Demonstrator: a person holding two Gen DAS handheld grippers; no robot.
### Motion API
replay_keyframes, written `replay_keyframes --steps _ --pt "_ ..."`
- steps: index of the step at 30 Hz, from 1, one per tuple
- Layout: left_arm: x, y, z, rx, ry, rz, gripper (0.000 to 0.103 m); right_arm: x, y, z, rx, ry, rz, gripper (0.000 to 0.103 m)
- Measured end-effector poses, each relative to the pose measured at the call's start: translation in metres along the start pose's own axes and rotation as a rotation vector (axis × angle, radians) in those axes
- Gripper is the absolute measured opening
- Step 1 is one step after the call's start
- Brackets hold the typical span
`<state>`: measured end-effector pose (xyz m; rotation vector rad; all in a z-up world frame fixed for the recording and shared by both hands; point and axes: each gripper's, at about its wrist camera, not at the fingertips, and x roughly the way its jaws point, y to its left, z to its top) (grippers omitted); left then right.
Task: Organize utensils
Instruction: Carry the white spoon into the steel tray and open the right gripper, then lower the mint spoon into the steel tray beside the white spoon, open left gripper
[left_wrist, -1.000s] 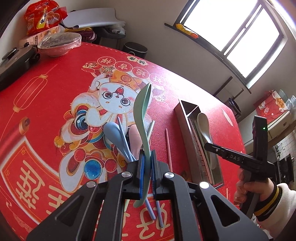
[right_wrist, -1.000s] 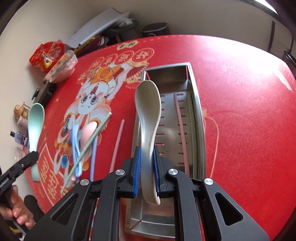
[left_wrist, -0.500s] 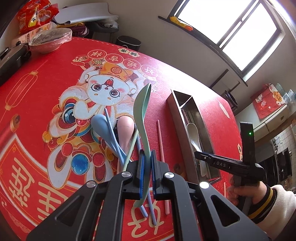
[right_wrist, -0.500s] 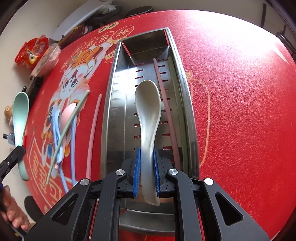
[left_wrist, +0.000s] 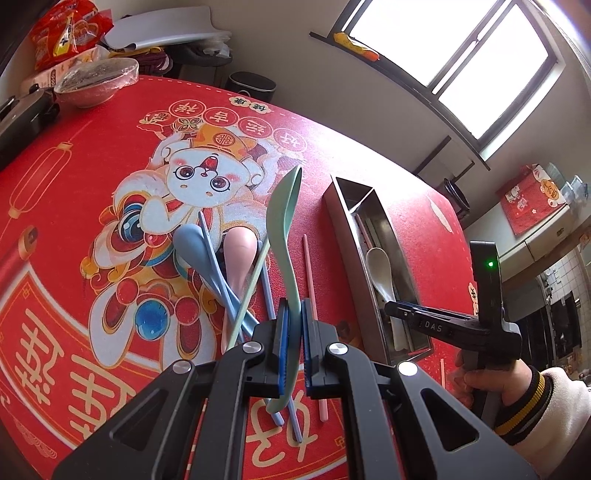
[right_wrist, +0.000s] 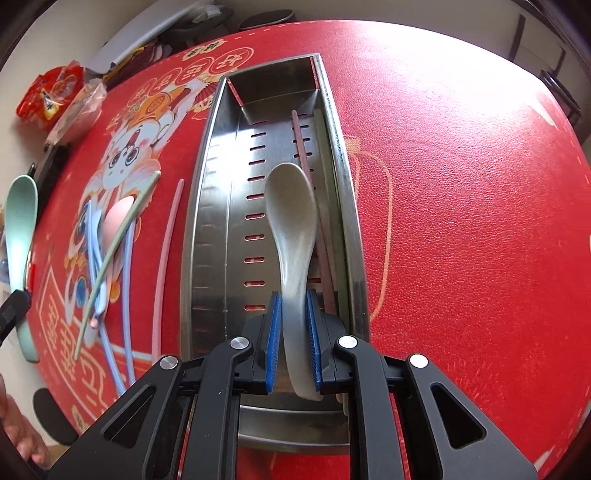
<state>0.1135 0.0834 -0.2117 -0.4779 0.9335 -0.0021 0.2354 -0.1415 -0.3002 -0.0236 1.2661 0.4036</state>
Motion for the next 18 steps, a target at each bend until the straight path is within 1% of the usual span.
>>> replay_keyframes --steps 6,7,9,10,11,12,15,17,18 --pt "0.002 -0.009 -0.001 0.012 0.012 -0.016 0.006 -0.022 0.000 0.000 -0.002 -0.052 0.006 0.015" --pt "0.002 -0.012 -0.001 0.018 0.015 -0.019 0.006 -0.028 0.000 0.000 -0.004 -0.068 0.005 0.018" --pt "0.005 -0.019 -0.001 0.028 0.023 -0.026 0.006 -0.041 -0.001 -0.002 -0.004 -0.107 0.007 0.035" --pt "0.006 -0.022 -0.002 0.034 0.027 -0.029 0.006 -0.047 -0.002 -0.003 0.003 -0.135 0.010 0.050" --pt "0.008 -0.026 -0.002 0.041 0.032 -0.032 0.006 -0.054 -0.005 -0.005 0.011 -0.167 0.019 0.053" --pt "0.010 -0.030 -0.002 0.049 0.036 -0.033 0.006 -0.058 -0.007 -0.006 0.015 -0.185 0.029 0.053" --pt "0.019 -0.044 -0.004 0.072 0.056 -0.045 0.006 -0.064 -0.018 -0.009 0.047 -0.194 0.039 0.056" --pt "0.026 -0.055 -0.006 0.087 0.073 -0.057 0.006 -0.068 -0.027 -0.011 0.070 -0.203 0.040 0.061" --pt "0.029 -0.060 -0.007 0.094 0.081 -0.064 0.006 -0.070 -0.033 -0.012 0.083 -0.209 0.046 0.062"
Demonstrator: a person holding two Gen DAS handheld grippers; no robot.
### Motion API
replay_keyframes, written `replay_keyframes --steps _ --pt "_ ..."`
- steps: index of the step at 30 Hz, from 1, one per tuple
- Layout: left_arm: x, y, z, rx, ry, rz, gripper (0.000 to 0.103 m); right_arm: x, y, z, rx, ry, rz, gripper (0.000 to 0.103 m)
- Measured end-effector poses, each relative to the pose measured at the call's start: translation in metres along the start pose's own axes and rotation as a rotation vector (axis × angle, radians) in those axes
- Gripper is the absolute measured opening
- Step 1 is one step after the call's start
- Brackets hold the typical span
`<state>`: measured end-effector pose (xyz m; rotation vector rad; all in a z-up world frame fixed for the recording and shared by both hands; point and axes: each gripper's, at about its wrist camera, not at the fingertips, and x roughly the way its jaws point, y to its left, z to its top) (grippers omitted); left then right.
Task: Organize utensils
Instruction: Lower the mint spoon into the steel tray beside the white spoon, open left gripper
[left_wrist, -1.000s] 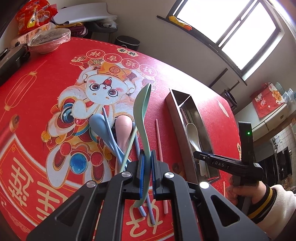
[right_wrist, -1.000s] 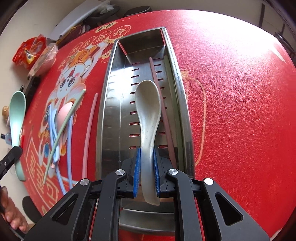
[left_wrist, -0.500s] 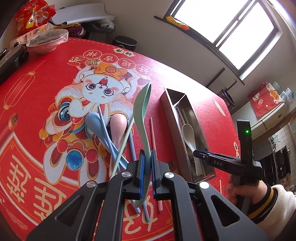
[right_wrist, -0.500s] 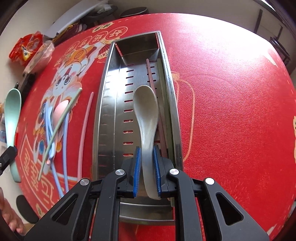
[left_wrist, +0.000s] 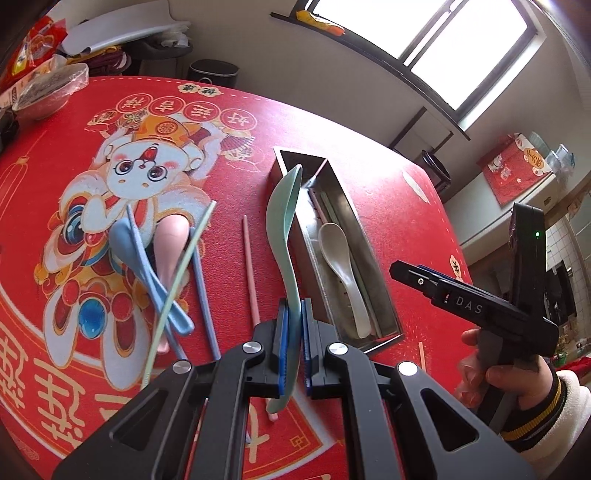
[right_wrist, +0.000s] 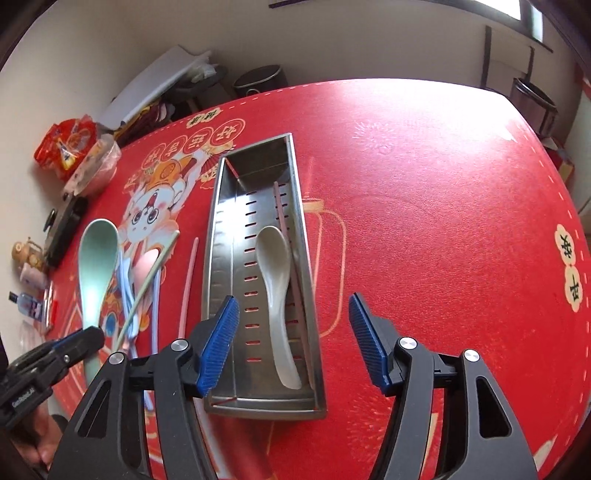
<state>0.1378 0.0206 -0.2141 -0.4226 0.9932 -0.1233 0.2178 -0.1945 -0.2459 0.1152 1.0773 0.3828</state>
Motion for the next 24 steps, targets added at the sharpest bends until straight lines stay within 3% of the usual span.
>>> replay_keyframes --steps 3,5,13,24 --pt "0.013 -0.015 -0.002 0.015 0.028 -0.013 0.006 -0.007 -0.014 -0.002 0.029 -0.017 0.015 0.072" --pt "0.023 -0.024 -0.004 0.011 0.048 -0.021 0.006 -0.011 -0.022 -0.002 0.034 -0.024 0.012 0.086" --pt "0.064 -0.055 -0.001 -0.024 0.101 -0.015 0.006 -0.024 -0.054 0.000 0.061 -0.037 0.039 0.087" --pt "0.103 -0.063 0.002 -0.180 0.123 -0.023 0.006 -0.024 -0.083 0.011 0.036 -0.017 0.047 0.087"
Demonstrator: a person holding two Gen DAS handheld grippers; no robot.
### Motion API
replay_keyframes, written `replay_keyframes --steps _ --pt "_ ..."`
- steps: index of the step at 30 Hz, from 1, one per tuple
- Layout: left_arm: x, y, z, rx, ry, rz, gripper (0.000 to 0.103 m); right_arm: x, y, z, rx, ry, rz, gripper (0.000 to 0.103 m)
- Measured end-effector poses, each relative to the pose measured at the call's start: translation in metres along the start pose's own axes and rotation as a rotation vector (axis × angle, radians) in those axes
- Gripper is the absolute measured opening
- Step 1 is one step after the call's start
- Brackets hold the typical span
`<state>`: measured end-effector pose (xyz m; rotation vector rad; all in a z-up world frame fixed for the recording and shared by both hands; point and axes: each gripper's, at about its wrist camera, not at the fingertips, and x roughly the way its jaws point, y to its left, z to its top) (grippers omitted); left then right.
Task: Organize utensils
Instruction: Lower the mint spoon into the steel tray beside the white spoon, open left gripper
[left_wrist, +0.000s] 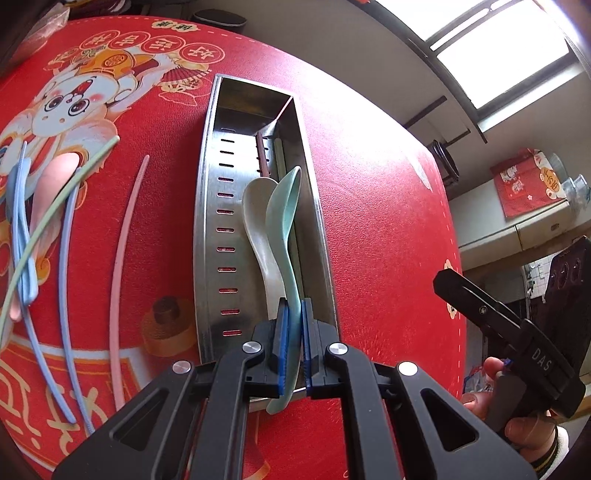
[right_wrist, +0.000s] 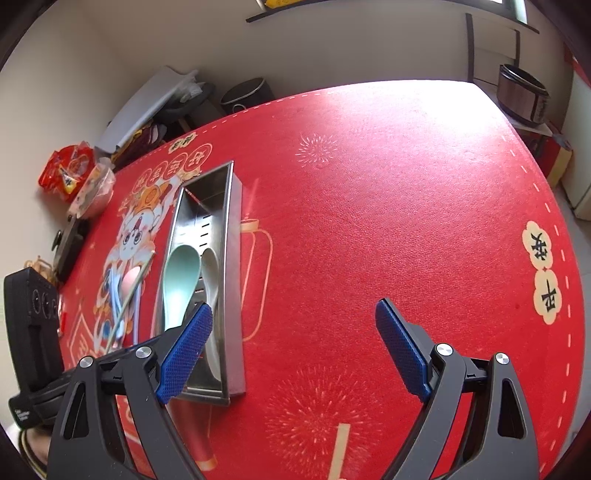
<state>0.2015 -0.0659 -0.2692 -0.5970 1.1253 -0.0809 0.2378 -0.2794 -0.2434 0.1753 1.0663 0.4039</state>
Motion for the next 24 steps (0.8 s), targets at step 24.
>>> replay_keyframes --steps 24 --pt "-0.024 -0.002 0.006 0.045 -0.076 0.023 0.024 -0.014 0.007 -0.011 0.035 -0.015 0.061 0.087"
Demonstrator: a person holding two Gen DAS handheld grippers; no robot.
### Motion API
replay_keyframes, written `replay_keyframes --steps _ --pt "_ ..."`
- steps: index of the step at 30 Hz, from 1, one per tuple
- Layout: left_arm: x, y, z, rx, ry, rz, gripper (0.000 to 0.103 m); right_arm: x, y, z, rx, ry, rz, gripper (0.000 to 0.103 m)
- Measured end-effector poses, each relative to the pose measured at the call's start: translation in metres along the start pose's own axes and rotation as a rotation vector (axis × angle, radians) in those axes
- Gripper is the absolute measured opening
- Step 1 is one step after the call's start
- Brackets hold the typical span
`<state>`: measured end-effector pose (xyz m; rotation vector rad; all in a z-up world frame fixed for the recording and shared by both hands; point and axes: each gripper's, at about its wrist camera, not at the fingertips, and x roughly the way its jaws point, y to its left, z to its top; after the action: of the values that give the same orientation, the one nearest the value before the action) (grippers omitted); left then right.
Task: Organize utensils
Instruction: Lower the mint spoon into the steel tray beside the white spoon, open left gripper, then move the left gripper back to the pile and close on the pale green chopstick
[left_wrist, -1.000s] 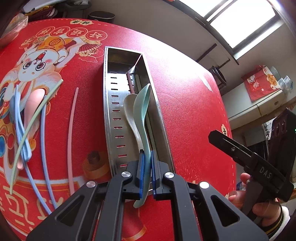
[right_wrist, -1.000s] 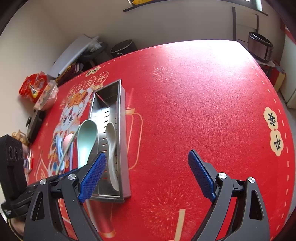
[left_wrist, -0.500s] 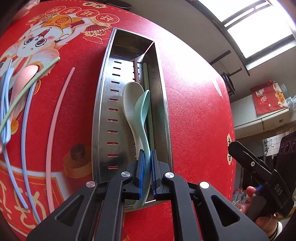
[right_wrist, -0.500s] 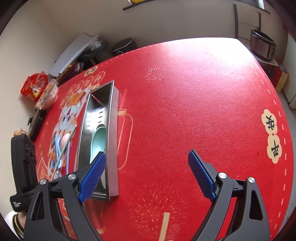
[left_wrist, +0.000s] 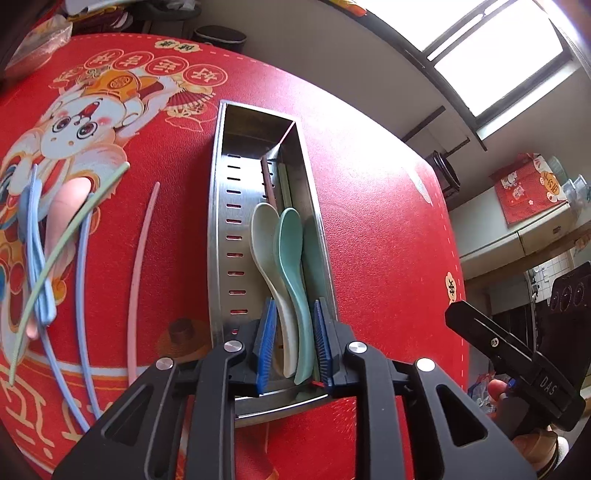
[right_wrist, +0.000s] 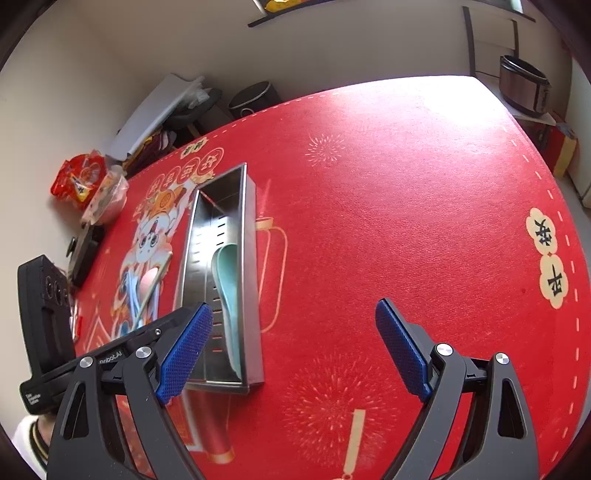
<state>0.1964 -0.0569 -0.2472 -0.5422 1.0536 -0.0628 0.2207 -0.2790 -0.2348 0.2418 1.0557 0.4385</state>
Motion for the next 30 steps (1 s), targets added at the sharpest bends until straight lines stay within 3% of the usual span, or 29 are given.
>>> replay_keyframes --steps 7,16,18,22,30 --pt "-0.052 0.028 -0.014 0.098 -0.097 0.077 0.028 0.002 0.040 -0.011 -0.044 -0.029 0.046 0.088" --pt "-0.101 0.126 -0.027 0.032 -0.103 0.212 0.028 0.029 0.100 -0.028 -0.095 0.012 0.099 0.088" --pt "-0.104 0.140 -0.026 0.049 -0.081 0.198 0.027 0.035 0.111 -0.033 -0.100 0.041 0.117 0.088" --pt "-0.102 0.152 -0.020 0.095 -0.045 0.163 0.025 0.042 0.124 -0.040 -0.106 0.051 0.065 0.088" --pt "-0.077 0.160 -0.020 0.191 0.058 0.124 0.023 0.043 0.118 -0.048 -0.032 0.061 -0.004 0.088"
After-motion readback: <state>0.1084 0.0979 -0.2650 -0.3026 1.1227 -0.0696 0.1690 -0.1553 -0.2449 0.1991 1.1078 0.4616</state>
